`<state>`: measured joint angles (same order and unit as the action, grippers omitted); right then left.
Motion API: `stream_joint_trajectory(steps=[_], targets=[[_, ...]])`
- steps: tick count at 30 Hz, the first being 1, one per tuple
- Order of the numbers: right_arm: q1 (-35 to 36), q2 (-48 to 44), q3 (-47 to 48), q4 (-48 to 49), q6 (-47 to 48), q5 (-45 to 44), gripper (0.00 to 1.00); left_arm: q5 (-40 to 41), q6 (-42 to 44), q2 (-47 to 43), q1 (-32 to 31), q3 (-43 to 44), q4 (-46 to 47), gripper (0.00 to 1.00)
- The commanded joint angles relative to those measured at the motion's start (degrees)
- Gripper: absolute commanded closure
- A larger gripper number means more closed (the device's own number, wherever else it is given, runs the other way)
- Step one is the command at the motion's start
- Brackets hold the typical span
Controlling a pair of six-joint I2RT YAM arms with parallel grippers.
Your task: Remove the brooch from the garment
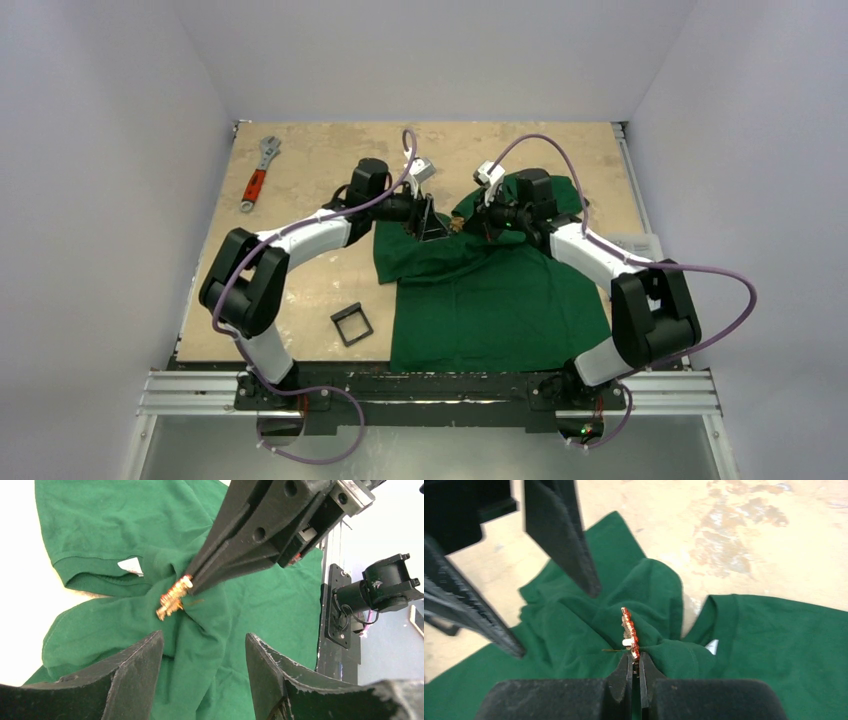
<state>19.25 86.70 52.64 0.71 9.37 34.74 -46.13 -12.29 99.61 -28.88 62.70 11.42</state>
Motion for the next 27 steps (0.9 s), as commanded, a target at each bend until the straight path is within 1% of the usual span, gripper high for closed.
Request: stream_joint_trajectory(steps=[1,7,9,12,14,18,24,25,27], targets=[[0.1,-1.5,-1.4,7.9,5.6,-9.1,1.00,1.0,2.8,-3.5,0.5,-1.1,-0.3,0.39],[1.5,-1.6,-3.3,11.8,11.3,-13.8,1.00,2.0,3.1,-4.2,0.5,-1.9,-1.4,0.39],[1.6,-1.5,-3.5,12.7,12.2,-13.6,1.00,3.5,4.9,-4.2,0.3,-1.7,-2.6,0.39],[1.6,-0.7,-1.6,10.5,11.3,-12.1,1.00,6.8,8.7,-3.8,-1.1,-1.3,-3.7,0.39],[1.6,-0.7,-0.7,9.8,9.0,-9.4,1.00,8.4,10.7,-2.9,-2.0,-0.7,-3.4,0.39],[1.3,-1.1,1.9,6.0,4.4,-5.6,1.00,10.7,11.4,-0.4,-2.4,0.7,-2.0,0.39],[0.5,-2.9,3.4,3.8,0.3,-2.8,1.00,8.7,12.9,2.5,-2.6,1.8,-2.9,0.38],[0.4,-3.1,3.4,3.6,0.2,-2.9,1.00,8.5,13.7,2.7,-2.9,1.8,-3.1,0.39],[0.3,-3.4,3.2,3.6,0.3,-3.2,1.00,8.3,13.8,2.9,-3.3,1.9,-3.4,0.43]])
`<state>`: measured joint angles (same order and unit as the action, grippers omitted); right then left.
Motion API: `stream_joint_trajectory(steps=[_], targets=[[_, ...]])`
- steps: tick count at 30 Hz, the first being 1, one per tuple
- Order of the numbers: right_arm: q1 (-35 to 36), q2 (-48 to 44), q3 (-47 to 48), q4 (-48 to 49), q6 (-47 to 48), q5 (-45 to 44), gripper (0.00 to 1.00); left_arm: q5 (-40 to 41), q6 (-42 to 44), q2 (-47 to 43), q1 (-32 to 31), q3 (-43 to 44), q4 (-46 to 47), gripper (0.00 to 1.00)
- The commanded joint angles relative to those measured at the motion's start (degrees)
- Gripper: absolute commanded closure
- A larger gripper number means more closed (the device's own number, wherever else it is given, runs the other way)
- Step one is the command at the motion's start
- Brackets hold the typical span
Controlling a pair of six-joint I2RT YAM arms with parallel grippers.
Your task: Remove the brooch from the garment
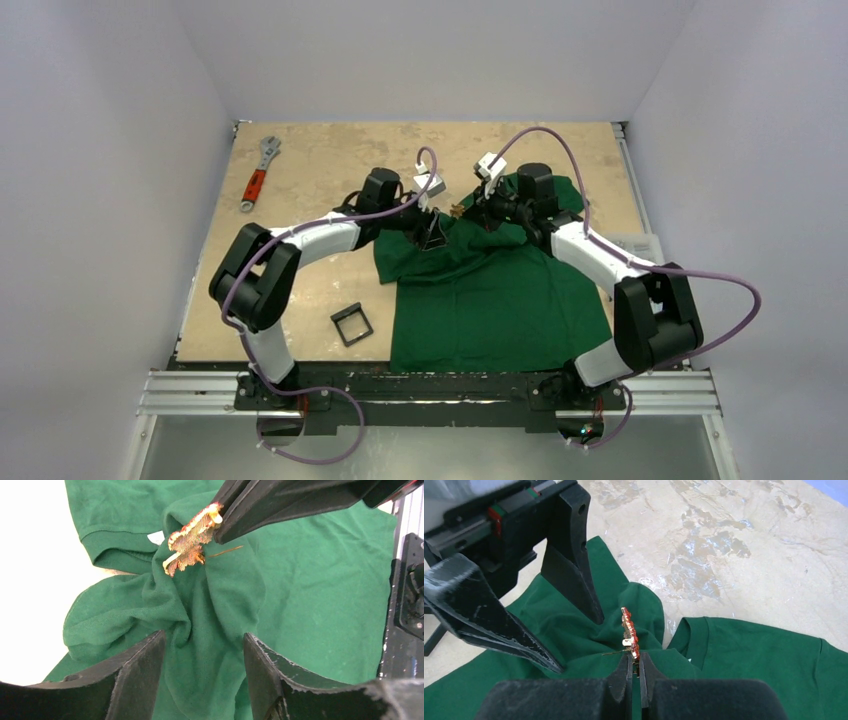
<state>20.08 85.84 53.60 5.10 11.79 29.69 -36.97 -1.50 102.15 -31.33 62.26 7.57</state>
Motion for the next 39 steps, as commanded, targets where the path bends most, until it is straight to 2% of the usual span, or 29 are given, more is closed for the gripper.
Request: stream_joint_trajectory(steps=[1,5,8,9,24,39], targets=[[-0.5,-2.5,2.1,-0.7,-1.8,1.6,1.00,-1.1,2.7,0.4,-1.0,2.5,0.4,0.48],[-0.8,-1.6,2.0,0.8,-1.5,0.8,1.00,-3.0,-0.2,0.3,-1.3,3.8,0.0,0.74],[-0.7,-0.3,2.5,2.2,-1.4,0.7,1.00,-3.2,-1.7,0.1,-1.4,4.4,-0.5,0.98],[-0.7,-0.1,2.5,2.9,-1.1,0.5,1.00,-3.0,-1.9,-0.3,-1.3,4.3,-0.6,1.00],[-0.8,4.4,0.4,14.7,9.6,-3.2,1.00,-2.9,-4.2,-4.4,-1.4,3.4,-1.9,1.00],[-0.8,6.9,0.4,19.6,15.3,-6.4,1.00,-4.2,-4.3,-5.4,-1.3,2.8,-3.2,1.00]])
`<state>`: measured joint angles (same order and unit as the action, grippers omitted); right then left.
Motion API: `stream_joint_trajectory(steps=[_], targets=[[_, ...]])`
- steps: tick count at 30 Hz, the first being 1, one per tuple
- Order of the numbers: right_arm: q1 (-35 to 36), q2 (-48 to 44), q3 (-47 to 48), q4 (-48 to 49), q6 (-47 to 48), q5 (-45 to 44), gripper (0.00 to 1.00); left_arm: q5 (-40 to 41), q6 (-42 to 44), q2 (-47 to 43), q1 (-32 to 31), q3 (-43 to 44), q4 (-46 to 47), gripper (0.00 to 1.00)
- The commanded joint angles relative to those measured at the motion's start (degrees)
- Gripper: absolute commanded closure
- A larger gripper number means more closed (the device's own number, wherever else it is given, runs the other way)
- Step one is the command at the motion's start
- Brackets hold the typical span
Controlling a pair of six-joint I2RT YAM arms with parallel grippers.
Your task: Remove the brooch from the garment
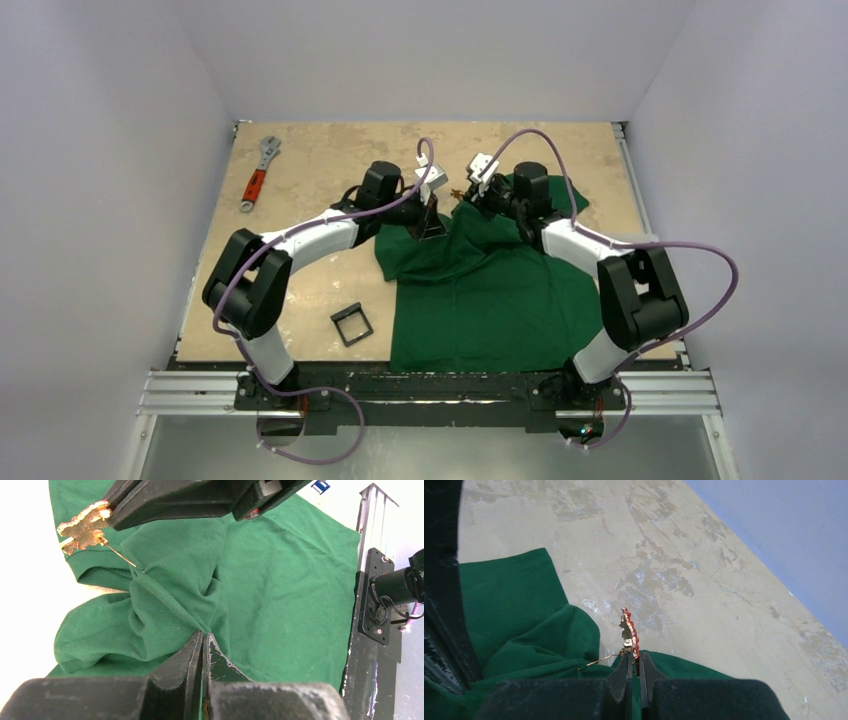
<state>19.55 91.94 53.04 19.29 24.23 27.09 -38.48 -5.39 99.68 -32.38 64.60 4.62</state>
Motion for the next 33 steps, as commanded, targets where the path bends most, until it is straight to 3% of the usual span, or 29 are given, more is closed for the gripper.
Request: stream_joint_trajectory(steps=[1,7,12,13,16,20,22,28,31,33], targets=[[-0.3,1.2,1.3,5.6,2.9,-4.0,1.00,-2.8,-0.4,-2.9,-0.2,0.4,-0.2,1.00],[-0.7,3.6,3.3,5.6,2.4,-6.9,1.00,-2.9,-0.2,-3.1,-0.2,0.3,-0.4,1.00],[-3.8,6.4,10.2,-1.6,-2.8,-4.1,1.00,-1.6,2.1,-3.1,-0.1,-0.6,-0.7,1.00],[-4.7,7.1,12.6,-4.1,-5.3,-2.4,1.00,-1.1,2.4,-3.4,0.0,-1.3,0.3,0.96],[-8.4,9.4,20.7,-13.9,-14.0,4.4,1.00,-0.7,2.6,-5.3,1.5,-2.5,2.6,0.60],[-10.2,6.2,21.6,-19.2,-17.7,9.3,1.00,0.3,5.0,-9.0,3.8,-3.2,4.0,0.45],[-10.2,2.7,19.8,-19.2,-17.8,10.2,1.00,0.9,7.7,-10.9,4.7,-3.2,3.2,0.40],[-7.7,-9.2,19.7,-24.6,-18.6,15.9,1.00,1.1,10.2,-16.4,6.7,-5.2,0.3,0.38],[-11.6,-12.1,19.8,-19.6,-37.4,18.8,1.00,1.7,7.8,-19.1,8.5,-6.1,-0.7,0.38],[-17.7,-5.9,18.9,-22.2,-44.6,26.4,1.00,2.1,6.6,-20.2,9.8,-6.6,-2.1,0.38]])
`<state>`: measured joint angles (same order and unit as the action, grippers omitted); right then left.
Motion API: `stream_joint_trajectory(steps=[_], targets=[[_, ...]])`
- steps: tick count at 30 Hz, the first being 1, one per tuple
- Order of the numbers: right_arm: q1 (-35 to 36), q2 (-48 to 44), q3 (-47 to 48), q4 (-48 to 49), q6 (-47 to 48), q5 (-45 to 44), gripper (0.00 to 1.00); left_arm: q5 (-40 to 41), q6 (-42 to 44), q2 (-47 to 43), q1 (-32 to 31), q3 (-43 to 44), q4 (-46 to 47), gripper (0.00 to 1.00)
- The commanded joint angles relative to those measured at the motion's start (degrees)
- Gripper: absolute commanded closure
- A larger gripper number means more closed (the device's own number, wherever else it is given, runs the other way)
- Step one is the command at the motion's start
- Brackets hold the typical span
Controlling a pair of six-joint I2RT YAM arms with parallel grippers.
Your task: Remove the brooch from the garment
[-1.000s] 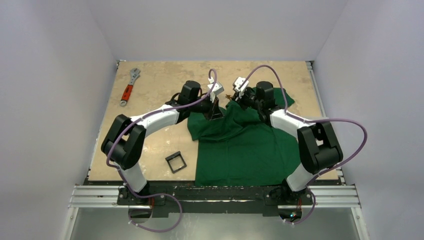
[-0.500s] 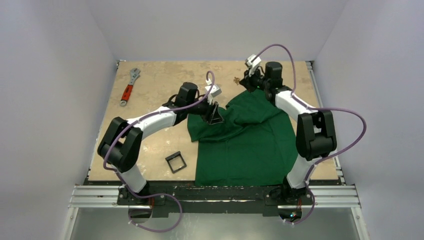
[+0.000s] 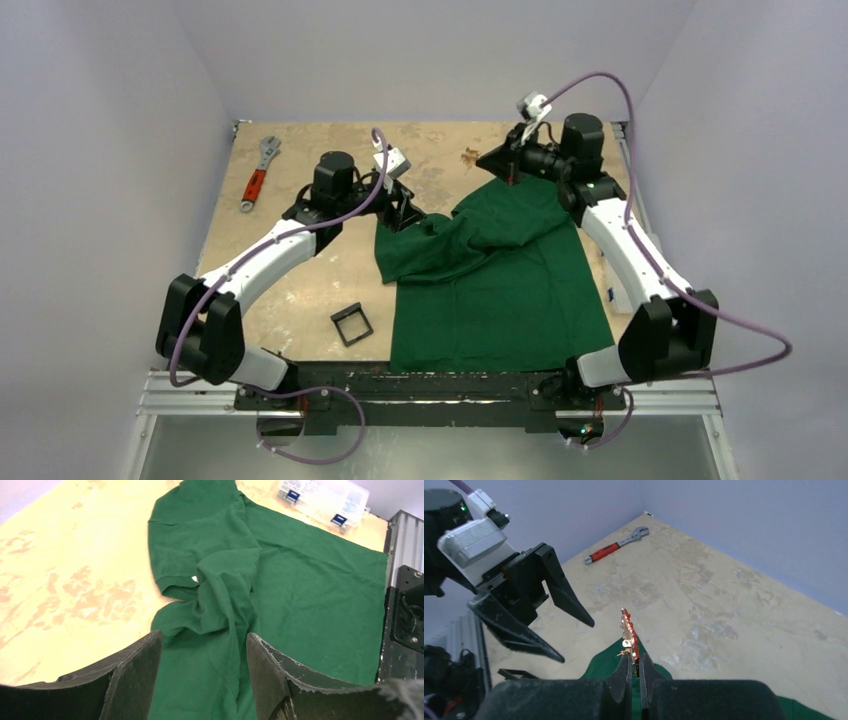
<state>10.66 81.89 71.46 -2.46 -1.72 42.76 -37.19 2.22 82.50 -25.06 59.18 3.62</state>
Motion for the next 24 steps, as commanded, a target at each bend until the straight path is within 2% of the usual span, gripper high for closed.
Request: stream_joint_trajectory(steps=[1,3,8,17,24], targets=[[-10.0,7.4,0.3,-6.6,-15.9,10.8,1.00,0.9,-1.3,-3.5,2.9,-1.7,-1.1,0.38],[-9.7,9.8,-2.3,-12.0,-10.9,10.4,1.00,1.5,-1.2,-4.4,3.2,-3.0,-0.9,0.38],[-9.4,11.8,-8.5,-9.2,-17.1,15.8,1.00,1.7,-1.7,-5.8,3.2,-4.1,-2.5,0.38],[-9.4,13.1,-9.8,-6.6,-22.0,22.1,1.00,-0.3,-3.7,-6.6,3.2,-4.5,-5.5,0.35],[-9.3,9.4,-15.2,4.2,-36.4,26.4,1.00,-4.0,0.1,-8.1,2.7,-1.2,-10.3,0.29]])
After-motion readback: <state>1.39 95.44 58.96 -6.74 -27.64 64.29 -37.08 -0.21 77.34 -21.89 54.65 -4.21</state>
